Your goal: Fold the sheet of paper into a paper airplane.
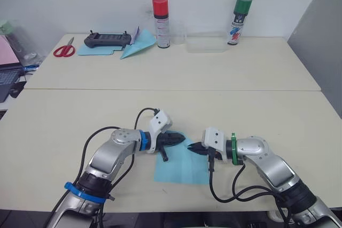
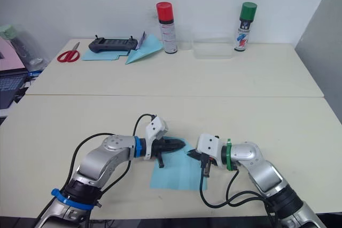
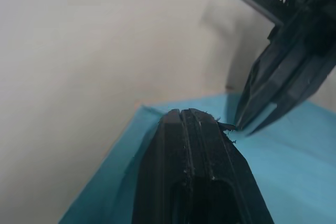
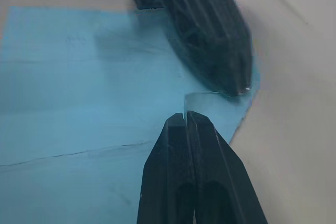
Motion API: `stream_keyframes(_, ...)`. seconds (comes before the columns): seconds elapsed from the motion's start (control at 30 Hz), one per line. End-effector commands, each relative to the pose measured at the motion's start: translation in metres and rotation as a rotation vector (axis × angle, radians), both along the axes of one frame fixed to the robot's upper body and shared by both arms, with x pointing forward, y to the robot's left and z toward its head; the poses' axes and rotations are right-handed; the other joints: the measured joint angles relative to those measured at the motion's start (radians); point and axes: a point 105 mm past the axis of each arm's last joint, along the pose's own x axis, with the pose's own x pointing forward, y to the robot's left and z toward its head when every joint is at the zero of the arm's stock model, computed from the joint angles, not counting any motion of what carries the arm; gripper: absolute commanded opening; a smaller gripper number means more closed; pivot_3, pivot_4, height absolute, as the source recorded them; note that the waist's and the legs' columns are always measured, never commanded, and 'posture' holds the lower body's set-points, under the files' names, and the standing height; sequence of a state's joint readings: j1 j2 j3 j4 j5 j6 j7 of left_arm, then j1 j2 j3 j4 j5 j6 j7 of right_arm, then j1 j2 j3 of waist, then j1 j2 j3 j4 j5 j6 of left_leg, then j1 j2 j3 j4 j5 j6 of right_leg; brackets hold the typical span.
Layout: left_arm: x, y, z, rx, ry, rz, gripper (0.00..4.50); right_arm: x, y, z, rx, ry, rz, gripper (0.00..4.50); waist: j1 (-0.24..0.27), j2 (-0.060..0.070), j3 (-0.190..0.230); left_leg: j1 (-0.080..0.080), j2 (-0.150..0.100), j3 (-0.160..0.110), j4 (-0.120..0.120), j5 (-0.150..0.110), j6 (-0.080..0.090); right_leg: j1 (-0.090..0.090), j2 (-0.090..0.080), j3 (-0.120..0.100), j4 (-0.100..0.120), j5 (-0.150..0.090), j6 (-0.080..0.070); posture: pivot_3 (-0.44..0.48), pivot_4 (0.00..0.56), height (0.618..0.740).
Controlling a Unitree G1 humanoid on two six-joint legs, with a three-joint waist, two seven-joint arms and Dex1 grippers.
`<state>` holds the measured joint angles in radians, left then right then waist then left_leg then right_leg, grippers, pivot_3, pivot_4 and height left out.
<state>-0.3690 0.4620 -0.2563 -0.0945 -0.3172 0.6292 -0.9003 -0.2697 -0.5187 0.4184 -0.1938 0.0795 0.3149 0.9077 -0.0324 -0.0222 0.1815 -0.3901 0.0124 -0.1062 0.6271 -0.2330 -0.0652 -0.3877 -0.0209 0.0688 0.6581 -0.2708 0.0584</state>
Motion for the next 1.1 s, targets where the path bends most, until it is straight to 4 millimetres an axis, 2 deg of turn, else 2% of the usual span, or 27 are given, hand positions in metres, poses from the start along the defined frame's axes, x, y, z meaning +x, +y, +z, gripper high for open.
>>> stream_keyframes(0.03, 0.007, -0.009, 0.009, -0.036, -0.029, 0.005, 0.00, -0.002, -0.003, -0.010, -0.047, 0.032, -0.002, 0.04, 0.000, 0.000, 0.000, 0.000, 0.000, 0.000, 0.000, 0.000, 0.000, 0.000, 0.000, 0.000, 0.000, 0.000, 0.000, 0.000, 0.150, 0.740)
stream_keyframes(0.13, 0.008, -0.010, -0.001, 0.013, -0.030, -0.006, 0.00, -0.001, -0.003, -0.010, -0.048, 0.033, -0.005, 0.04, -0.001, 0.000, 0.000, 0.000, 0.000, 0.000, 0.000, 0.000, 0.000, 0.000, 0.000, 0.000, 0.000, 0.000, 0.000, 0.000, 0.150, 0.740)
stream_keyframes(0.3, -0.003, -0.008, -0.028, 0.132, 0.019, -0.076, 0.00, -0.004, -0.003, -0.009, -0.047, 0.054, -0.003, 0.04, 0.000, 0.000, 0.000, 0.000, 0.000, 0.000, 0.000, 0.000, 0.000, 0.000, 0.000, 0.000, 0.000, 0.000, 0.000, 0.000, 0.150, 0.740)
stream_keyframes(0.37, -0.005, -0.006, -0.033, 0.161, 0.023, -0.086, 0.00, -0.007, -0.002, -0.008, -0.037, 0.081, 0.003, 0.04, 0.000, 0.000, 0.000, 0.000, 0.000, 0.000, 0.000, 0.000, 0.000, 0.001, 0.000, 0.000, 0.000, 0.000, 0.000, 0.000, 0.150, 0.740)
stream_keyframes(0.47, -0.002, -0.004, -0.037, 0.184, -0.005, -0.091, 0.00, -0.018, -0.001, -0.003, 0.008, 0.193, 0.021, 0.66, 0.000, 0.000, 0.000, 0.000, 0.000, 0.000, 0.000, 0.000, 0.000, 0.001, 0.000, 0.000, 0.000, 0.000, 0.000, 0.000, 0.150, 0.740)
stream_keyframes(0.67, 0.000, -0.003, -0.048, 0.204, -0.030, -0.098, 0.00, -0.035, -0.011, 0.008, 0.072, 0.424, 0.036, 2.73, 0.002, 0.000, 0.000, 0.000, 0.000, -0.001, 0.000, 0.000, 0.000, 0.001, 0.000, 0.000, 0.000, 0.000, 0.000, 0.000, 0.150, 0.740)
stream_keyframes(0.73, 0.000, -0.003, -0.049, 0.203, -0.032, -0.100, 0.00, -0.036, -0.016, 0.010, 0.074, 0.463, 0.032, 2.73, 0.002, 0.000, 0.000, 0.000, 0.000, -0.001, 0.001, 0.000, 0.000, 0.002, 0.000, 0.000, 0.000, 0.000, 0.000, 0.000, 0.150, 0.740)
stream_keyframes(0.8, 0.000, -0.003, -0.050, 0.201, -0.034, -0.101, 0.00, -0.028, -0.022, 0.015, 0.088, 0.442, -0.006, 2.73, 0.002, 0.000, 0.000, 0.001, 0.000, -0.001, 0.001, 0.000, 0.000, 0.003, 0.000, 0.000, 0.000, 0.000, 0.000, 0.000, 0.150, 0.740)
stream_keyframes(0.97, -0.001, -0.003, -0.051, 0.199, -0.041, -0.108, 0.00, -0.001, -0.031, 0.045, 0.256, 0.416, -0.127, 2.73, 0.001, 0.000, -0.001, 0.002, 0.000, 0.000, 0.001, 0.000, 0.000, 0.003, 0.000, 0.000, 0.000, 0.000, 0.000, 0.000, 0.150, 0.740)
stream_keyframes(1.1, -0.001, -0.003, -0.052, 0.206, -0.052, -0.116, 0.00, 0.005, -0.033, 0.057, 0.331, 0.425, -0.150, 1.45, 0.004, 0.000, -0.001, 0.002, 0.000, -0.001, 0.001, 0.000, 0.000, 0.004, 0.000, 0.000, 0.000, 0.000, 0.001, 0.000, 0.150, 0.740)
